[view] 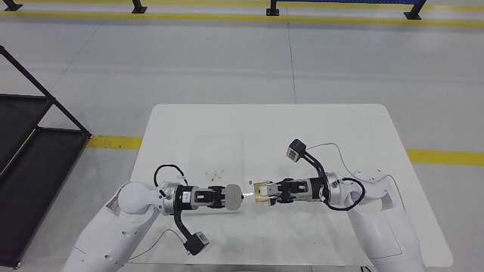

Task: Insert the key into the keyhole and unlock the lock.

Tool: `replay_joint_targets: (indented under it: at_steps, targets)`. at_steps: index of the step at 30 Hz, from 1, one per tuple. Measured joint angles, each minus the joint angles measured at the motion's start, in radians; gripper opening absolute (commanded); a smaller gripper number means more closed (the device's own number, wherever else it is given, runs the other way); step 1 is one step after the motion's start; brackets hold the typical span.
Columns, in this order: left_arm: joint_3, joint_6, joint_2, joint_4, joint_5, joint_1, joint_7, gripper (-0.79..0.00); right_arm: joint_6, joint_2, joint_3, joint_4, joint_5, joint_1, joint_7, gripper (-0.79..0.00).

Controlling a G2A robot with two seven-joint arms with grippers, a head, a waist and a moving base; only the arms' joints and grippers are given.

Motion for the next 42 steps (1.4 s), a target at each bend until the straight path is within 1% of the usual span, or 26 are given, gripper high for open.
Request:
replay_joint_targets:
  at_steps: [30,42]
  targets:
    - [0.045,0.012,0.007,0.026,-0.028,-0.035,0.012,-0.785,-0.018,0.042,-0.064,-0.004,0.046,0.022,-0.014,-0.785]
    - [0.067,0.007,0.007,0.045,-0.029,-0.063,-0.008,-0.785,-0.027,0.056,-0.088,-0.013,0.054,0.024,-0.032,-0.785]
